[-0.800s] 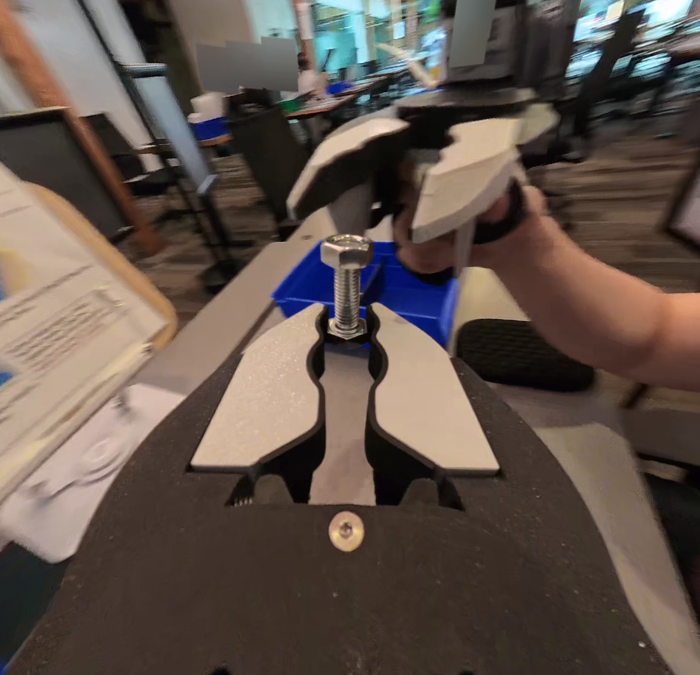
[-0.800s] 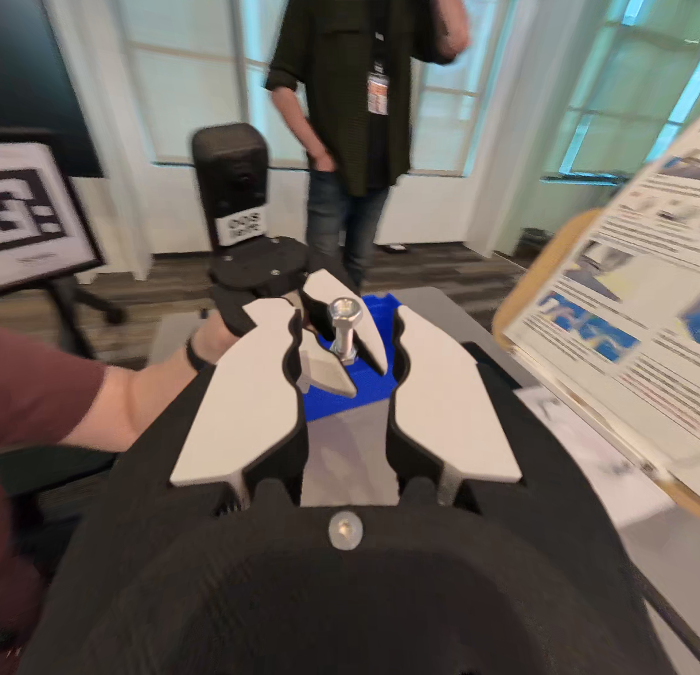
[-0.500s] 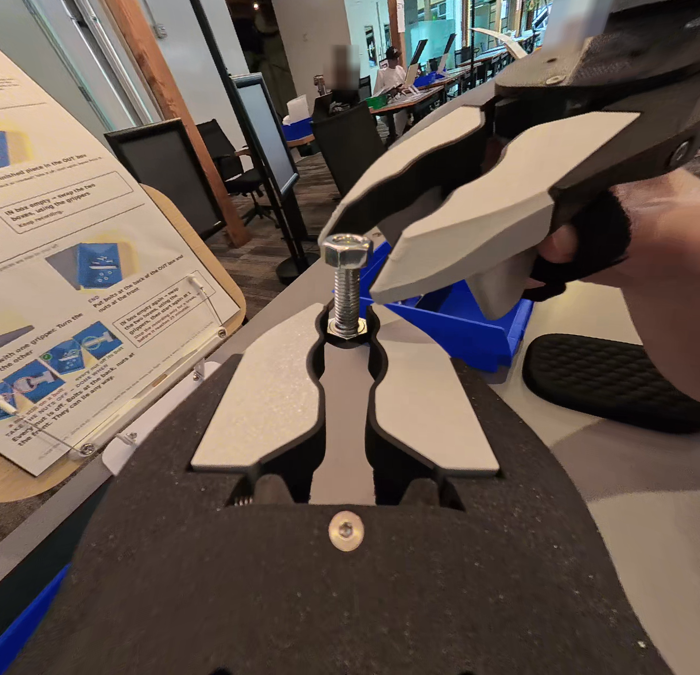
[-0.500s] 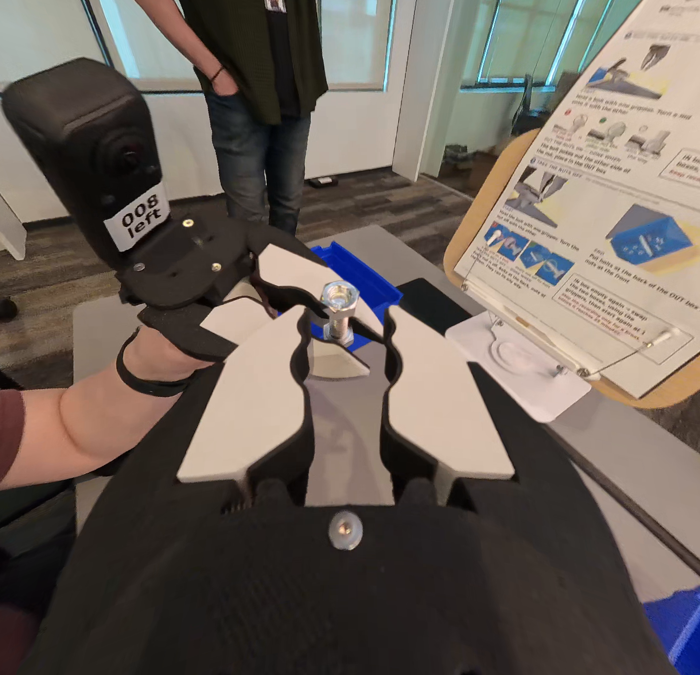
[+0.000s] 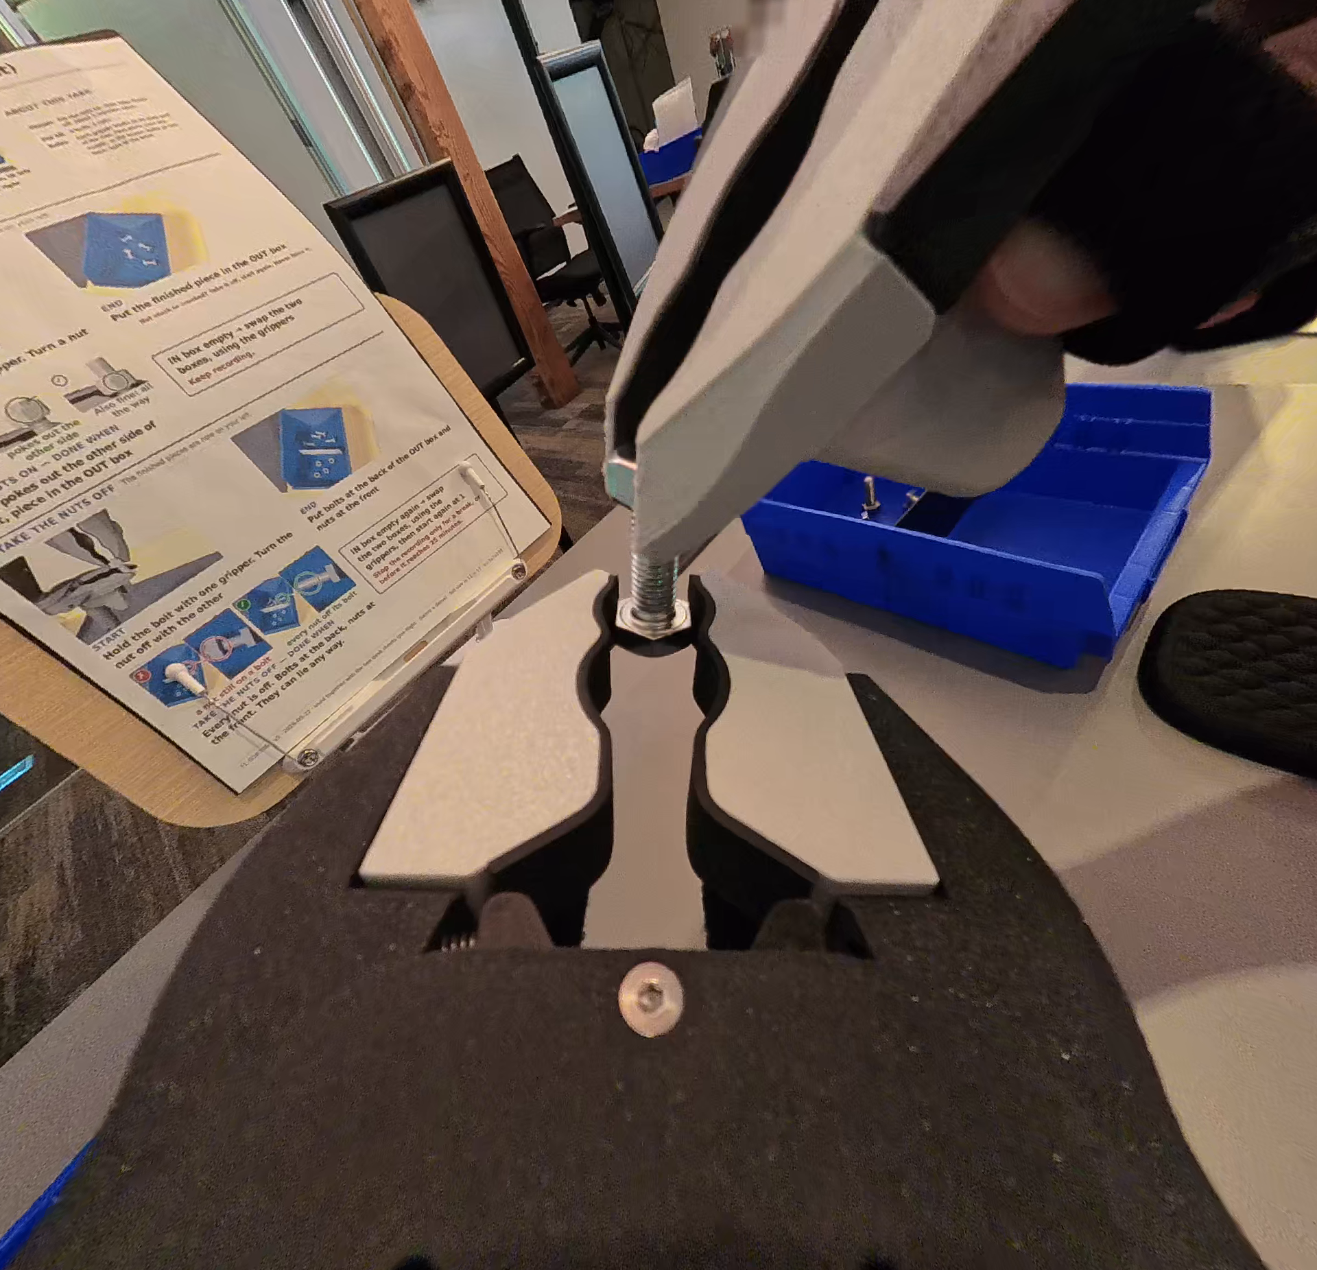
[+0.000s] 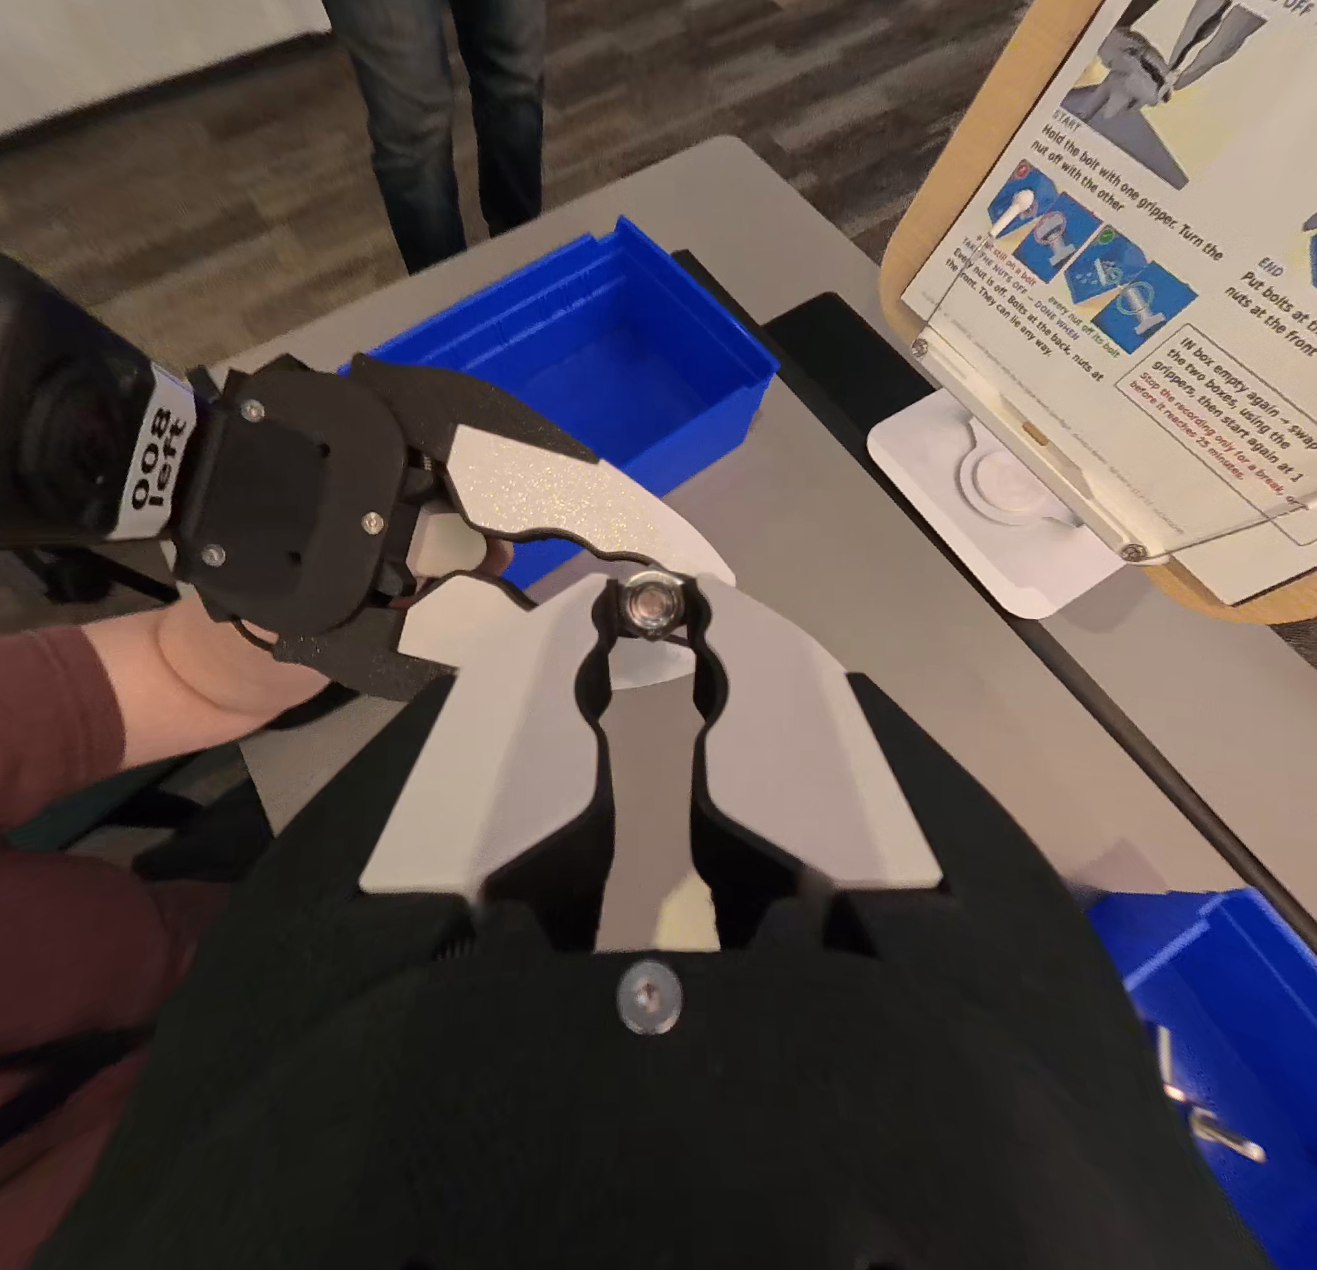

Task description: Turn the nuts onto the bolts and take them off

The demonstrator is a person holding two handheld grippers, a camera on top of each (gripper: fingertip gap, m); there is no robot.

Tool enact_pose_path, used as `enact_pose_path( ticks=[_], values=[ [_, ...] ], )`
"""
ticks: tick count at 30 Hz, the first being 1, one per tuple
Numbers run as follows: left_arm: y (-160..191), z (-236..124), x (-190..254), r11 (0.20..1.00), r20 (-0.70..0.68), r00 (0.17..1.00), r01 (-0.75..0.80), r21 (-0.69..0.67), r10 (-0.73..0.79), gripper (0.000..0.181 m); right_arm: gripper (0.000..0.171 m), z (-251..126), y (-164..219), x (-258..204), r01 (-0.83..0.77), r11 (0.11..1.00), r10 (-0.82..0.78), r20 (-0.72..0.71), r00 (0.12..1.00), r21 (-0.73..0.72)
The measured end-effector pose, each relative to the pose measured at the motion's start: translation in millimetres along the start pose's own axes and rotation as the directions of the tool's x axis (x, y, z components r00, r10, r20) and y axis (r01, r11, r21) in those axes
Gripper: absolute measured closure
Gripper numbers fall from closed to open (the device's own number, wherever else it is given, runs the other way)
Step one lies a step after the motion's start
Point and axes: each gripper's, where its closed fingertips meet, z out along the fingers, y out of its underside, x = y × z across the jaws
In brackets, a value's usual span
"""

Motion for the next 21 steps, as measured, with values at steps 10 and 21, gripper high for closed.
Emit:
enact_pose_path(
  ticks=[10,21],
  values=[
    [2,-25,64,1.000,-0.540,0.841,-0.008,0.019,0.017,0.163,0.152,-17,30,-50,0.575,0.812,-0.577,0.277,0.768,0.099],
    [1,-60,102,0.995,-0.809,0.585,0.025,0.092,0.060,0.163,0.152,-36,48,-82,0.623,0.722,-0.686,0.432,0.586,0.301]
  ],
)
